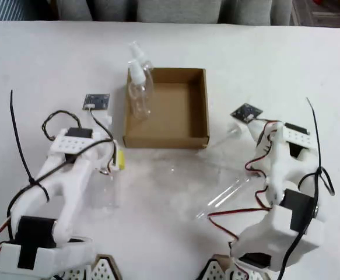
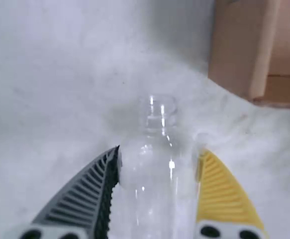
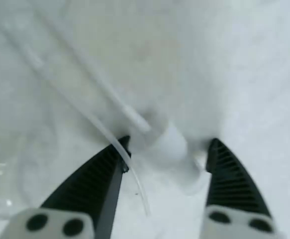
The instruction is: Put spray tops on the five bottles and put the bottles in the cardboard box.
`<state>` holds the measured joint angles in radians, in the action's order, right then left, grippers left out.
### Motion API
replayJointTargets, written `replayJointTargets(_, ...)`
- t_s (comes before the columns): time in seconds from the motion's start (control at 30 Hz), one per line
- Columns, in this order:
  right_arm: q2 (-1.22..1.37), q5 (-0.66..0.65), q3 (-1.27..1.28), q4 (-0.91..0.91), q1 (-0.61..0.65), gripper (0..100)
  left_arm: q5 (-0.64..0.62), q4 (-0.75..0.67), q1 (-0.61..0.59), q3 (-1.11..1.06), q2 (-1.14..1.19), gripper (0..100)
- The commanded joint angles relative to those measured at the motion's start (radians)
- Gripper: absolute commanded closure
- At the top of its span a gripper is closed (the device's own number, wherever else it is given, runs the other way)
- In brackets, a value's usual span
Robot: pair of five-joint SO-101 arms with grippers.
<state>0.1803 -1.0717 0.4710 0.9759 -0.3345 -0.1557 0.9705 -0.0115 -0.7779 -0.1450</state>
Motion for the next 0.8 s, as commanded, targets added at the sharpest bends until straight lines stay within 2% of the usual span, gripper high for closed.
replayJointTargets(0.0,0.033,-0.003,-0.071,-0.004,-0.059,97.5,0.009,-0.023,-0.013,0.008,-0.041,98)
replayJointTargets(0.1,0.024,-0.032,-0.115,0.031,-0.125,97.1,0.009,-0.023,-0.013,0.008,-0.041,98)
replayJointTargets(0.4,0.018,-0.269,-0.457,0.377,-0.357,98.2,0.009,-0.023,-0.01,0.006,-0.041,98)
replayJointTargets(0.63,0.12,-0.42,-0.674,0.496,-0.539,98.0,0.009,-0.023,-0.012,0.006,-0.041,98)
replayJointTargets(0.7,0.162,-0.476,-0.712,0.495,-0.588,95.3,0.009,-0.023,-0.013,0.006,-0.041,98)
replayJointTargets(0.77,0.213,-0.519,-0.736,0.496,-0.633,85.9,0.009,-0.023,-0.012,0.006,-0.041,98)
